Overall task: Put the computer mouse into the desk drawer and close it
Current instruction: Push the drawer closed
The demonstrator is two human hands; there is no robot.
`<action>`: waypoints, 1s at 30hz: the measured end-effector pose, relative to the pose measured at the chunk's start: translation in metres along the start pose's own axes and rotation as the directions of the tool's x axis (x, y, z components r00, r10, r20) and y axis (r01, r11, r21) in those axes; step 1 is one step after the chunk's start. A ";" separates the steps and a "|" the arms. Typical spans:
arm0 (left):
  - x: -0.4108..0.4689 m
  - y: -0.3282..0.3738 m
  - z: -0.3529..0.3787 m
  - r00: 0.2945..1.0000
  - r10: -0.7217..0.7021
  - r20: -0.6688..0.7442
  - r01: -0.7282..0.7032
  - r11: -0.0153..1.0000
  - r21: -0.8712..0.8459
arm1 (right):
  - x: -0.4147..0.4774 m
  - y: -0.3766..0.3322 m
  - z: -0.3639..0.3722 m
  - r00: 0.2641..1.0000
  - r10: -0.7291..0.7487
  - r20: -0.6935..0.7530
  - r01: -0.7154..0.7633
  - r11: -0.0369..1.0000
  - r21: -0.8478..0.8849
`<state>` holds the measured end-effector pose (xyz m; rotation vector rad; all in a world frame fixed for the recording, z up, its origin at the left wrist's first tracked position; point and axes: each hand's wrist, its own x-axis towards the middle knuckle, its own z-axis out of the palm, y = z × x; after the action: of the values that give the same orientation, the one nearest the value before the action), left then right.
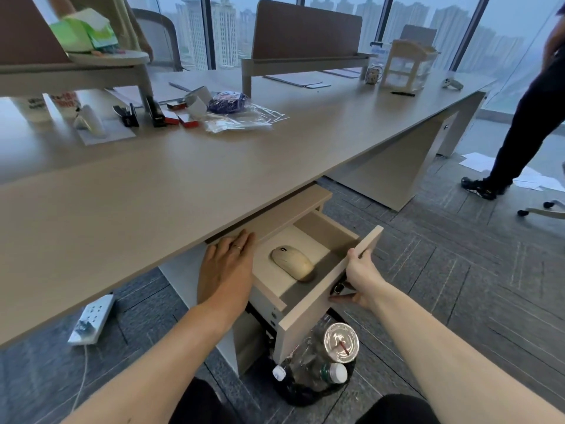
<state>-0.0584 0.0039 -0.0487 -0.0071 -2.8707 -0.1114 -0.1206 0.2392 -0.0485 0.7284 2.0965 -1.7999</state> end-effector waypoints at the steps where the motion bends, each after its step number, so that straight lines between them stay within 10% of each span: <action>1: 0.000 0.000 0.001 1.000 0.000 -0.003 0.000 1.000 -0.006 | 0.002 -0.002 0.005 1.000 -0.002 0.008 0.002 1.000 0.005; 30: 0.004 -0.010 0.008 0.997 -0.028 -0.077 0.021 0.996 -0.090 | 0.048 -0.043 0.106 0.993 -0.020 0.120 0.001 0.988 0.157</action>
<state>-0.0649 -0.0052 -0.0559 0.0142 -2.7854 -0.2391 -0.1960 0.1409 -0.0569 0.6294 1.9024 -1.9792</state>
